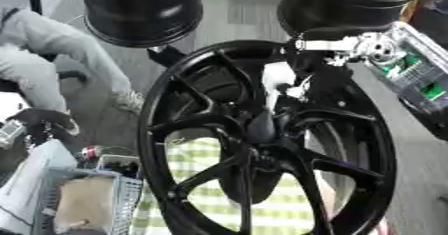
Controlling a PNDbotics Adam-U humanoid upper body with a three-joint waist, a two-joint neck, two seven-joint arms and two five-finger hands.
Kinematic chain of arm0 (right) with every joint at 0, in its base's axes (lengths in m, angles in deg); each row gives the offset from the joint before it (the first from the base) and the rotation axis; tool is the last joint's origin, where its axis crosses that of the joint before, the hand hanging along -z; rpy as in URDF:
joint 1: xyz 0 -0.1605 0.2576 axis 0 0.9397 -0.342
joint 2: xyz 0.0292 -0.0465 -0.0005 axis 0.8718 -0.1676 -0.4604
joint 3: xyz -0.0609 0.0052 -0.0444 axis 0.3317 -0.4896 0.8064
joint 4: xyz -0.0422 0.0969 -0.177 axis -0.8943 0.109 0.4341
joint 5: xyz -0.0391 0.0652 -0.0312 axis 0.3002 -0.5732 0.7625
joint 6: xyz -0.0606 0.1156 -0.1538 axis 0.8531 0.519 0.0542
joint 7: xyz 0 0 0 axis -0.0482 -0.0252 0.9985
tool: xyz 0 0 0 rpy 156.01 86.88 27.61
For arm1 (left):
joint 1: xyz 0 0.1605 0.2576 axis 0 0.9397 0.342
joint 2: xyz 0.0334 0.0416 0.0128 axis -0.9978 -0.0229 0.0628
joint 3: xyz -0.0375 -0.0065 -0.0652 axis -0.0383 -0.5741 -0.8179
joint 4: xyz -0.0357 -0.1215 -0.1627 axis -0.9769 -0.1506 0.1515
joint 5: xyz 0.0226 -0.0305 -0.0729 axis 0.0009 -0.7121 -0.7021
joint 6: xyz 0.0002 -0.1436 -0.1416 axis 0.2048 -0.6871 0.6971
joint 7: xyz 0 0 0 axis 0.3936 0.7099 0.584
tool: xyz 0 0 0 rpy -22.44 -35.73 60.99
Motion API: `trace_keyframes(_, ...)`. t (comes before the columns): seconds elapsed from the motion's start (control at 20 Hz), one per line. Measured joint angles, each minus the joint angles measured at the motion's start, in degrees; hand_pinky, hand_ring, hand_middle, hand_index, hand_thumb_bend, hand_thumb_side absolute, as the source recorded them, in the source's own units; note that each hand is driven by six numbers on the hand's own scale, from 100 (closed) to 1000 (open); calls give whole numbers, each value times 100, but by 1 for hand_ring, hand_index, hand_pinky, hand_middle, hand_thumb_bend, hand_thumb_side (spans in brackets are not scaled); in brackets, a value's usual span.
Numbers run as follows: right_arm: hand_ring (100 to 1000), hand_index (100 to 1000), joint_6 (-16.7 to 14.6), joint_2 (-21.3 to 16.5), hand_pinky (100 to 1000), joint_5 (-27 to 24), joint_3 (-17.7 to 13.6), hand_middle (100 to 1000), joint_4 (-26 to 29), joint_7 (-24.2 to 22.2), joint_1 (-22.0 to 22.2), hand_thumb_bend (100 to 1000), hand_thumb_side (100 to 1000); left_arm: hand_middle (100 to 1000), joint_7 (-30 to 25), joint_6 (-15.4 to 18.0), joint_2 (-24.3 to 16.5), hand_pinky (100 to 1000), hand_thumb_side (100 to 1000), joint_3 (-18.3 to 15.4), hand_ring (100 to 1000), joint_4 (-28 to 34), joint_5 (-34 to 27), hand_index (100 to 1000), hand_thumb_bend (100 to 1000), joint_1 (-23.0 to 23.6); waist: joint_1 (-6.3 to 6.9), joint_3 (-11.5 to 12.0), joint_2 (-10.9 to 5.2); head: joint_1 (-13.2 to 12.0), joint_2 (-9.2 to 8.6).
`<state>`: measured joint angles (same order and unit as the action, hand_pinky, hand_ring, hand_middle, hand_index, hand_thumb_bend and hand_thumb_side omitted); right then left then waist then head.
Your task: Pull the pin out of the wheel hub.
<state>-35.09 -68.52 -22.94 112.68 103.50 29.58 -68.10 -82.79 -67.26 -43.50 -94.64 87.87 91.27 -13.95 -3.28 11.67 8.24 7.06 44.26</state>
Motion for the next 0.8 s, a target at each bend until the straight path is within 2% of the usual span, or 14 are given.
trace_keyframes(0.25, 755, 801, 37, 0, 744, -44, 35, 688, 61, -45, 0, 137, 304, 614, -5, -3, 0, 737, 918, 0, 600, 1, 0, 733, 100, 0, -1, 12, 0, 1, 0)
trace_keyframes(0.35, 740, 752, 40, 0, 733, -45, 44, 623, 61, -47, 0, 101, 272, 614, -6, -4, 0, 737, 919, 0, 600, 1, 0, 733, 100, 0, -3, 16, 0, 1, 0)
trace_keyframes(0.45, 734, 735, 41, 0, 729, -46, 44, 604, 61, -38, -1, 100, 253, 614, -8, -6, 0, 737, 919, 0, 600, 1, 0, 733, 100, 0, -6, 18, 0, 1, 0)
trace_keyframes(0.5, 714, 700, 41, 0, 721, -46, 44, 561, 61, -30, -1, 100, 220, 614, -10, -9, 0, 737, 920, 0, 600, 1, 0, 733, 100, 0, -7, 18, 0, 1, 0)
trace_keyframes(0.8, 652, 646, 49, 0, 684, -43, 46, 500, 20, 134, 0, 100, 117, 614, -15, -13, 0, 737, 920, 1, 599, 1, 0, 733, 100, 0, -8, 35, 0, 1, 0)
